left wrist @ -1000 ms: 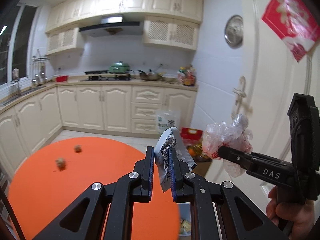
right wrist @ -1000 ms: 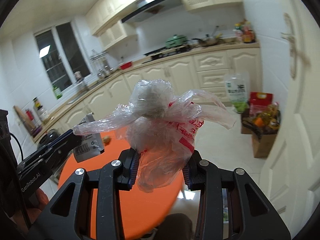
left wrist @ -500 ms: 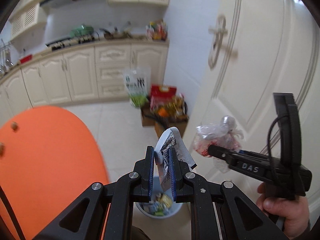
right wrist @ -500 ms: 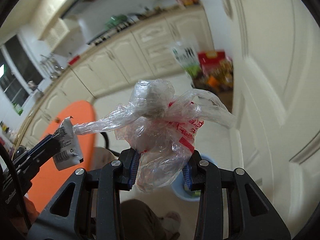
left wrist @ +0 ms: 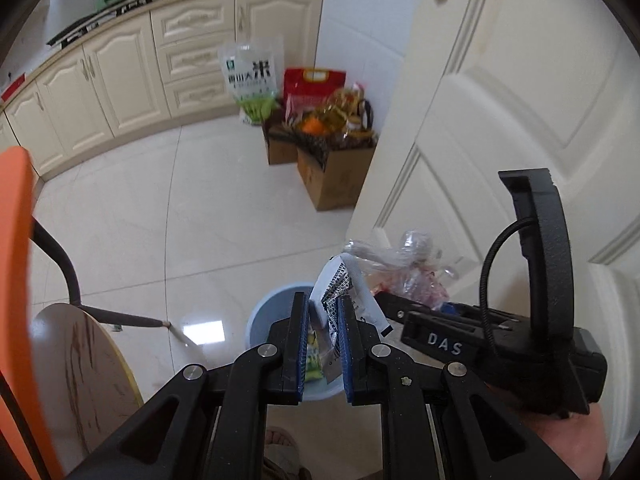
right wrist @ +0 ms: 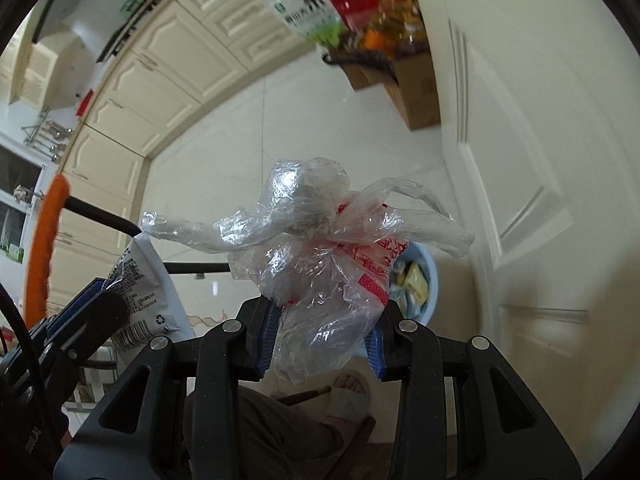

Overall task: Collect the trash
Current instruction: 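Carry the bag and wrapper toward the blue bin, then open both grippers over the blue bin to drop the bag and wrapper, then return both tools to the orange table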

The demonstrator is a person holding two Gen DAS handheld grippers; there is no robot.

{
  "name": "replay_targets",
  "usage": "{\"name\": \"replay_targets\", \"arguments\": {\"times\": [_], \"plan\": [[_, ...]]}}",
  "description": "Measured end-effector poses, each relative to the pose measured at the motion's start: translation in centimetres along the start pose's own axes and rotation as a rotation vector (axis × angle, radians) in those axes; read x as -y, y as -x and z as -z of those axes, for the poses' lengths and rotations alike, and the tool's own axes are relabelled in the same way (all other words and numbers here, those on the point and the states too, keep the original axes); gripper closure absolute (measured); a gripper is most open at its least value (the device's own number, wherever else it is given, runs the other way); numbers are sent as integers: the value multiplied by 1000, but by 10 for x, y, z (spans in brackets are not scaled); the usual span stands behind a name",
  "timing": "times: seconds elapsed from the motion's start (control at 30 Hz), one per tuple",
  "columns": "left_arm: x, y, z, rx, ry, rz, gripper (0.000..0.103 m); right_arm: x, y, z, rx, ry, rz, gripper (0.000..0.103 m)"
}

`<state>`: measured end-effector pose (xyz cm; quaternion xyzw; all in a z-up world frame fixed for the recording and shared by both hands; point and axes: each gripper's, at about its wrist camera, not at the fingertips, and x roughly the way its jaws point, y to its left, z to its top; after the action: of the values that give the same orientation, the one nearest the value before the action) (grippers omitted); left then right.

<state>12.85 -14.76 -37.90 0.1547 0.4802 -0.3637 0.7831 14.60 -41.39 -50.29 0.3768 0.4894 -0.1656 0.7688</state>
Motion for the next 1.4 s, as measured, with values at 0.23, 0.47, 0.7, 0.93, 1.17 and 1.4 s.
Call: {"name": "replay_targets", "arguments": {"times": [0.23,0.47,0.7,0.93,1.17,1.4], "plan": [[11,-61,-87,-99,15,-31,86,9,-39,-8,-64,-32,-2,65],[9,-99,-115,-150,48,-84,35,22,-54,-11,-93,-83,-1,47],[18,-90,-110,-103,34,-93,25,27,-45,-10,-73,-125,64,2],[20,-53,-89,-53,42,-44,6,24,-17,-7,-39,-140,123,0],[11,7,-68,4,26,17,1,-1,34,-1,47,-111,113,0],[-14,94,-40,140,32,37,1,-48,97,6,170,-43,92,0]]}}
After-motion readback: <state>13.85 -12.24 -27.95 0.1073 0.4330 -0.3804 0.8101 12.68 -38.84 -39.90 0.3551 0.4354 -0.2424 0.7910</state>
